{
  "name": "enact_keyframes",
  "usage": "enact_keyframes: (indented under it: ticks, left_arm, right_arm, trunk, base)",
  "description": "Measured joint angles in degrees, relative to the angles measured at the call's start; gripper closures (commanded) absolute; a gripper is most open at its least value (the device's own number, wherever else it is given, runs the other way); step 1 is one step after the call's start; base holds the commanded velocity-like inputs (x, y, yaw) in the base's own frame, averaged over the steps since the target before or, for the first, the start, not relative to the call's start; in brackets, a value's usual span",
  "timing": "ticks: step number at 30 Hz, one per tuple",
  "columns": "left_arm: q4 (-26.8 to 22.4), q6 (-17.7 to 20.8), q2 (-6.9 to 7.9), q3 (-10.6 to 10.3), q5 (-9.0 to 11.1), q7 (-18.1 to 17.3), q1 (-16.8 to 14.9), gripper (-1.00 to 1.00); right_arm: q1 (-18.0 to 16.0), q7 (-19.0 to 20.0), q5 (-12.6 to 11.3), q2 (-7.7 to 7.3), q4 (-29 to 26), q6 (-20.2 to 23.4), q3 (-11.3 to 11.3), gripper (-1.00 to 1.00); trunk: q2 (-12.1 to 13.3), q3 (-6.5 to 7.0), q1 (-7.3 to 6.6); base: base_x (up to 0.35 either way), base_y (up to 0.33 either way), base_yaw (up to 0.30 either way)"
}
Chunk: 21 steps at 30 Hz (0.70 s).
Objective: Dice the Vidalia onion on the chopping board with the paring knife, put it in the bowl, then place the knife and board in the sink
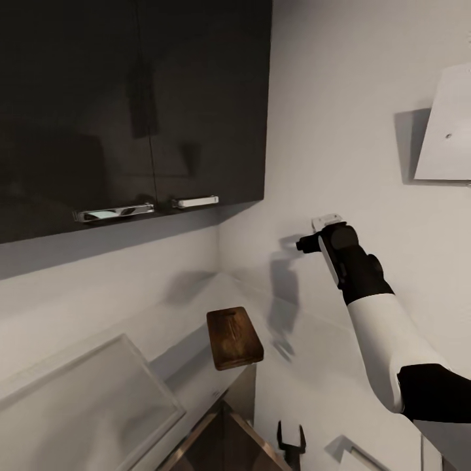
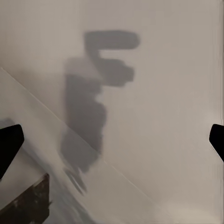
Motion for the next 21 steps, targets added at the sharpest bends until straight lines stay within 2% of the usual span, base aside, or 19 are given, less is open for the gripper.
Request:
enact_keyframes:
  ticks: [21]
  left_arm:
    - [0.0,0.0,0.08,0.0,0.0,-0.1,0.0,-1.0]
  right_arm:
    - [0.0,0.0,0.0,-0.01,0.7,-0.2,0.0,-1.0]
  trunk:
    - [0.0,0.0,0.0]
  base:
    - [0.002,-0.009,0.0]
